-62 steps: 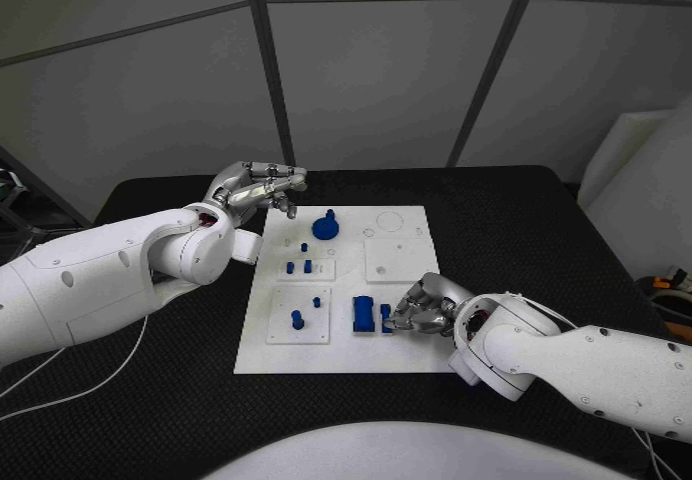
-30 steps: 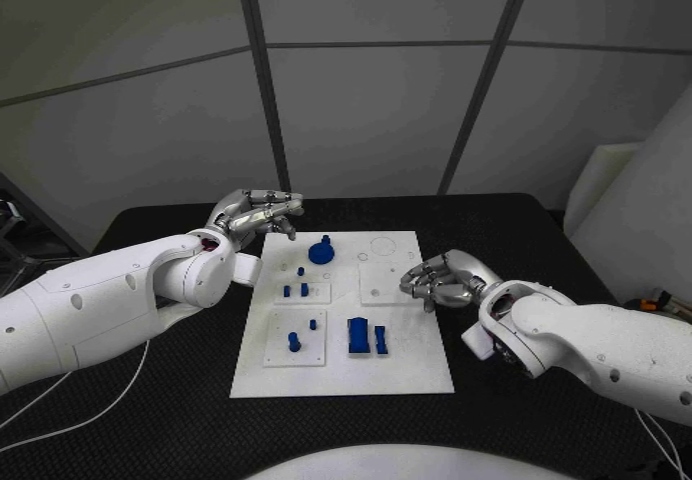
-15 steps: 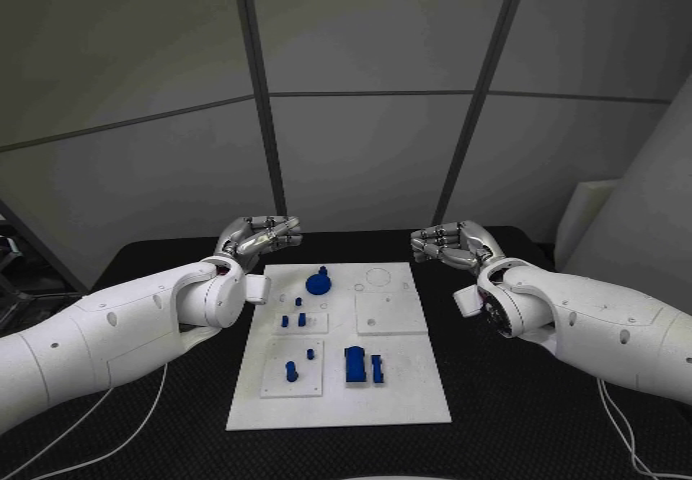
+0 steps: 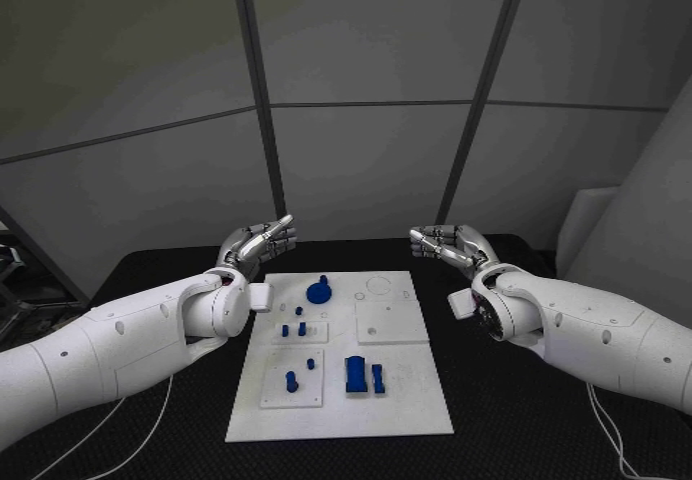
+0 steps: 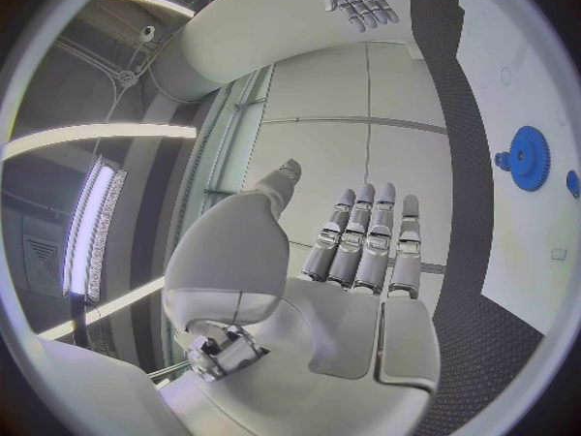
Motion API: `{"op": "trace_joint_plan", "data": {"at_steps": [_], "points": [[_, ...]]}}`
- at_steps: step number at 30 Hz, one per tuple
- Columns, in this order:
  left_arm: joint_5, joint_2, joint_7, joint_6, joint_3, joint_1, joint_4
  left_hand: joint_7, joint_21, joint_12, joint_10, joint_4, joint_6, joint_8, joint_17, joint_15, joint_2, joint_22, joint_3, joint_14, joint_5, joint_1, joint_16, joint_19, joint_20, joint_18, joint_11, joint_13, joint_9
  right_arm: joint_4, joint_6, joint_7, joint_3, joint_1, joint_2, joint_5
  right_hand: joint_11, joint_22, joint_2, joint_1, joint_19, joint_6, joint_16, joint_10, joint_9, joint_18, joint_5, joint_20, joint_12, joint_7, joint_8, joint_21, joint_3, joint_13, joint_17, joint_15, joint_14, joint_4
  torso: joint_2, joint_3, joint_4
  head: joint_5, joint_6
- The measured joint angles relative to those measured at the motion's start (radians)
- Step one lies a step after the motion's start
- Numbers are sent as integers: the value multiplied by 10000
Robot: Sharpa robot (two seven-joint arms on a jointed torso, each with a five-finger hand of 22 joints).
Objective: Assemble the parts on the task board
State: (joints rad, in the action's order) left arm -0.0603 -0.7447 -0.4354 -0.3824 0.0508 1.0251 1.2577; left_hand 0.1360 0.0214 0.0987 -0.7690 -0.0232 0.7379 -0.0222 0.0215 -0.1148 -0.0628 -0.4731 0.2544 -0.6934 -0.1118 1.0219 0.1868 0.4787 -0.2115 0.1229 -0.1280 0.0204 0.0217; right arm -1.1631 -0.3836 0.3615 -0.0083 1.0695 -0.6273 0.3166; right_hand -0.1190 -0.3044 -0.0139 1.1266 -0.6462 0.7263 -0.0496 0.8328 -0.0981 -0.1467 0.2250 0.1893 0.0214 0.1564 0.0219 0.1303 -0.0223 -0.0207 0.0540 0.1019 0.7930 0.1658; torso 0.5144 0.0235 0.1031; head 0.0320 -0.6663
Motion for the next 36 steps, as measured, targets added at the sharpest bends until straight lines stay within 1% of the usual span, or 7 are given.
{"op": "trace_joint_plan", "data": {"at_steps": [6,12,13,15,18,25,36], "points": [[68,-132,-67,-709,-201,91,1131,-310,-93,-587,1764,149,-1695,96,-140,423,406,1086,-584,1593,440,-2343,-434,-1101,480,0,295,-133,-140,-1340,-634,179,27,-69,-507,-498,288,672,92,-2477,1429,-1604,297,-1838,569,153,-497,-415,-103,-347,-115,-283,161,131,-344,-507,-1752,-355,119,-94,-421,-173,360],[200,-272,-247,-1935,-416,167,2397,-785,-154,-816,3036,200,-2917,142,-181,866,543,1866,-1003,2741,858,-4033,-742,-1889,833,-31,831,-173,-176,-2950,-1757,579,51,-159,-1108,-1427,831,1193,122,-4407,2528,-2850,411,-3255,831,406,-885,-745,-143,-637,-142,-812,202,175,-467,-829,-3109,-639,237,-190,-834,-297,616],[223,-287,-280,-2121,-434,180,2535,-877,-154,-835,3246,207,-3115,142,-185,914,558,1994,-1069,2924,897,-4303,-793,-2017,889,-546,898,-175,-186,-3134,-1949,654,58,-168,-1172,-1586,901,1269,126,-4688,2697,-3025,413,-3465,855,466,-938,-786,-143,-744,-142,-887,197,178,-478,-859,-3309,-648,248,-200,-871,-306,632],[274,-319,-355,-2531,-471,204,2802,-1034,-154,-882,3646,209,-3495,142,-185,989,581,2240,-1199,3286,931,-4836,-886,-2267,1000,-545,1018,-180,-191,-3515,-2346,803,66,-182,-1321,-1919,993,1431,131,-5290,3036,-3399,413,-3916,896,465,-1056,-885,-143,-1004,-142,-1019,206,184,-498,-913,-3729,-853,269,-214,-931,-314,652],[324,-340,-431,-2925,-505,211,3004,-1142,-154,-883,4035,225,-3867,178,-197,1043,600,2482,-1335,3636,1007,-5358,-1110,-2498,1117,-548,1111,-186,-191,-3824,-2762,962,67,-200,-1443,-2265,1060,1589,135,-5866,3353,-3785,413,-4338,922,467,-1174,-1091,-143,-1180,-142,-1106,210,189,-504,-949,-4128,-1106,283,-223,-974,-319,659],[408,-351,-560,-3504,-515,226,3100,-1292,-154,-926,4945,241,-4746,178,-198,1114,623,3043,-1656,4461,1048,-6569,-1617,-3122,1678,-562,1234,-190,-203,-4040,-3427,1252,73,-210,-1524,-2828,1151,1949,138,-7214,4119,-4654,451,-5323,956,1092,-1709,-1641,-143,-1442,-180,-1192,229,193,-519,-988,-5084,-1470,296,-232,-1019,-321,665],[448,-351,-615,-3762,-515,226,3103,-1350,-154,-926,5977,233,-5734,176,-197,1145,621,3676,-2381,5385,1047,-7924,-1808,-3693,2053,-559,1272,-189,-203,-4044,-3721,1400,74,-211,-1526,-3095,1183,2763,141,-8692,4965,-5612,451,-6428,963,1246,-2111,-1848,-179,-1544,-180,-1237,220,192,-529,-1018,-6120,-1586,297,-235,-1031,-322,665]]}}
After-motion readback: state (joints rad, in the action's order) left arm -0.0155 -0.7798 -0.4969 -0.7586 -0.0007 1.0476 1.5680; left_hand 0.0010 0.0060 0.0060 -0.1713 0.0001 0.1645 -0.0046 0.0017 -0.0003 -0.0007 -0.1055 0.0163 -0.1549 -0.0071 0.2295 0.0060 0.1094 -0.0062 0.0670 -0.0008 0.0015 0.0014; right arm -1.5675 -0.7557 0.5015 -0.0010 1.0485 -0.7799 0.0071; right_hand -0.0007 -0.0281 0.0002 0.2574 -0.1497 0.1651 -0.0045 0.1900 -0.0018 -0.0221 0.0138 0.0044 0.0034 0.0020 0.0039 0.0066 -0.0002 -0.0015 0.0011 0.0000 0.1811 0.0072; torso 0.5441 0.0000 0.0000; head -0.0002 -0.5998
